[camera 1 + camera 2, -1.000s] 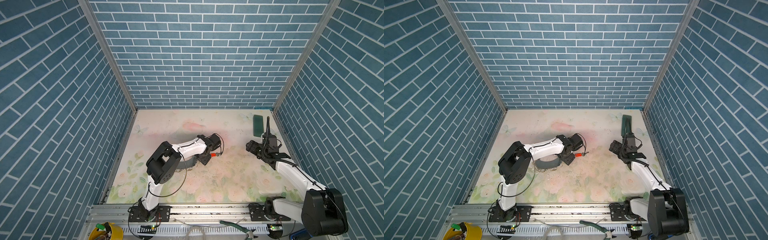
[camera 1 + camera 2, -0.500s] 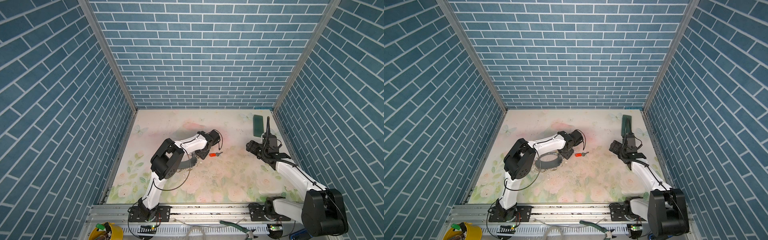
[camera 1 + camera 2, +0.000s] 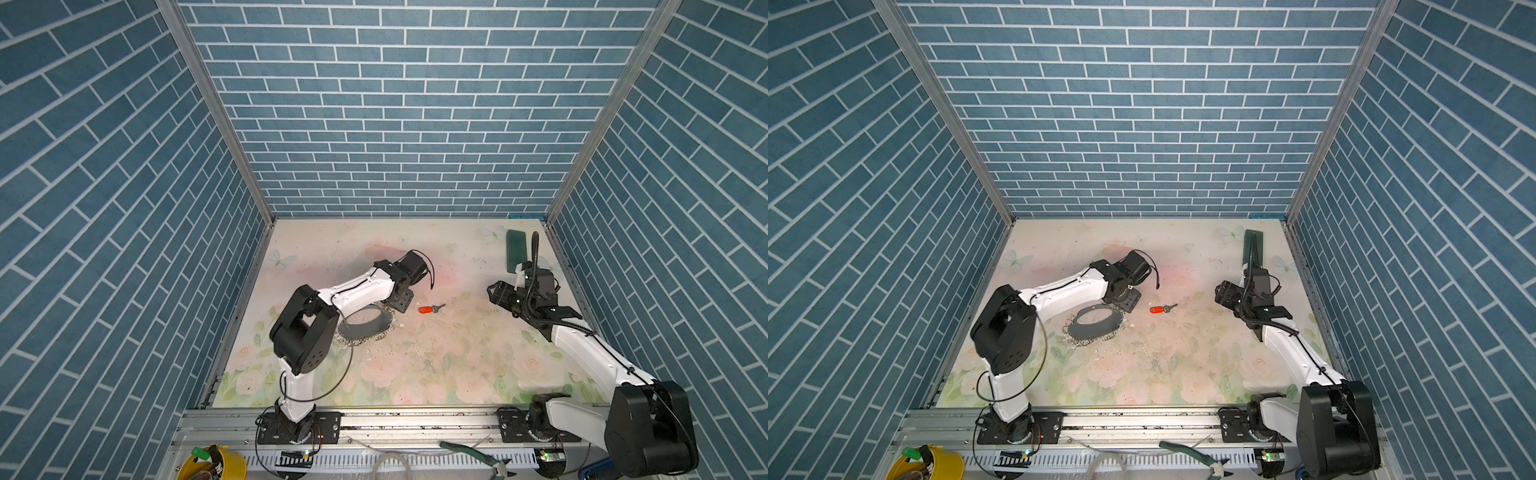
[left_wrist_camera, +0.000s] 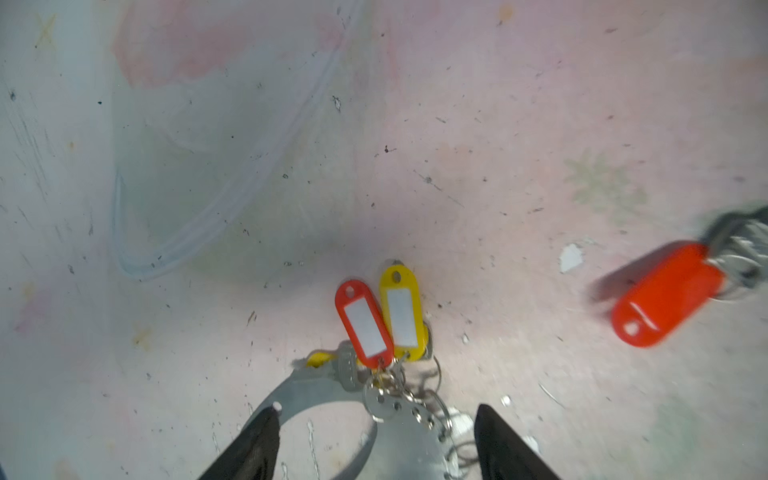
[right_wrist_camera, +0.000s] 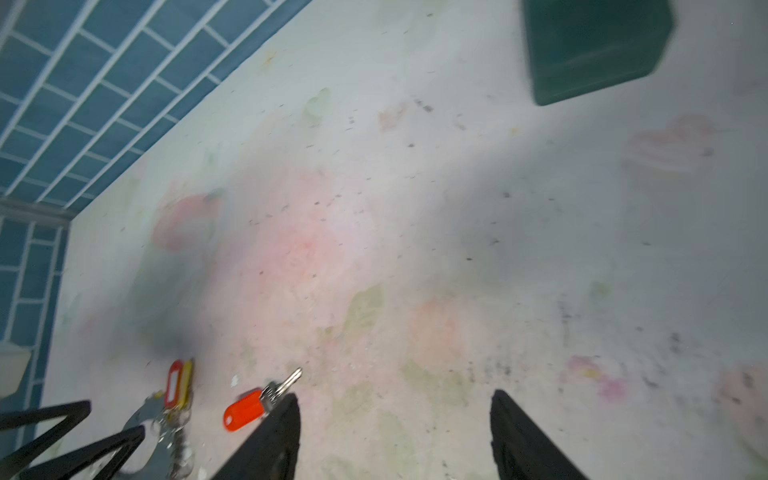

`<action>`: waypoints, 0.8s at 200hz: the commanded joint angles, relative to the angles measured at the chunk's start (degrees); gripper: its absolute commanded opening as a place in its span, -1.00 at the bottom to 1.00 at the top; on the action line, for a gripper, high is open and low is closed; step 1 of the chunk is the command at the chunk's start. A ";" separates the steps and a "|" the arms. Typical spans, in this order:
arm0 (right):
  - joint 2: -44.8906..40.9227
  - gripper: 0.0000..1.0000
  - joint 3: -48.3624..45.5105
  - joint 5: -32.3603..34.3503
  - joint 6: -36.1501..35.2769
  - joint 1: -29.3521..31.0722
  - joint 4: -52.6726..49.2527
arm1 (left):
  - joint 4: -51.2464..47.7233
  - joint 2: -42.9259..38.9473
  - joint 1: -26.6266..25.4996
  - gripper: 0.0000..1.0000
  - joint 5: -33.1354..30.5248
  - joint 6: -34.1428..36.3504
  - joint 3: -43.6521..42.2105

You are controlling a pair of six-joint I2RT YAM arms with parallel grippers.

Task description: Put the keys on the keyring

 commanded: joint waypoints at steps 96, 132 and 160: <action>30.12 -0.05 19.33 -16.79 -9.77 26.79 6.74 | 26.56 -34.65 22.96 0.53 9.48 -15.89 -39.66; 37.32 -0.19 24.77 -16.63 -11.48 31.16 4.88 | 29.13 -37.91 23.80 0.55 7.56 -14.78 -43.65; 40.62 -0.23 26.89 -16.64 -13.01 33.61 3.99 | 31.61 -39.11 23.98 0.56 7.73 -13.57 -45.80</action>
